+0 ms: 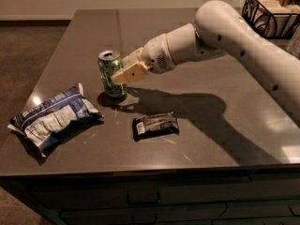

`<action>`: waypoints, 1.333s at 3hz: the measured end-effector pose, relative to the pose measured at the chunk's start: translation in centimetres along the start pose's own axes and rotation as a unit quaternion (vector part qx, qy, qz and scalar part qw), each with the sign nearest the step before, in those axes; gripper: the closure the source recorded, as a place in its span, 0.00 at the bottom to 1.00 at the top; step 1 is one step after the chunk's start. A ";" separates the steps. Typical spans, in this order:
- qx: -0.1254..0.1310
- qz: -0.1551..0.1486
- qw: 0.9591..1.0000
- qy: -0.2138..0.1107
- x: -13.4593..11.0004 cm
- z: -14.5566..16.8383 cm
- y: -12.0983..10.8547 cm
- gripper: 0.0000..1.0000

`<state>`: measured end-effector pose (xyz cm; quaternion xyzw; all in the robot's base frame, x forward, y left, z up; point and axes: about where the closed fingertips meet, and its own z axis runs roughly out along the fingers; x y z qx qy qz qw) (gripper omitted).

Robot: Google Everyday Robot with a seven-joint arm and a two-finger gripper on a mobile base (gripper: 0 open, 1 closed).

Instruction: Move green can near blue chip bag

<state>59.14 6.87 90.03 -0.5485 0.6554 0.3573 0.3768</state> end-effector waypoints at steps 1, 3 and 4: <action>-0.030 -0.023 0.999 -0.014 0.2 1.3 1.5 0.36; -0.037 -0.040 0.998 -0.020 0.3 2.3 2.2 0.00; -0.037 -0.040 0.998 -0.020 0.3 2.3 2.2 0.00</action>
Offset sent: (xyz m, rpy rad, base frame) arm -0.0221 0.0236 -0.0172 0.0524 -0.0841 0.1086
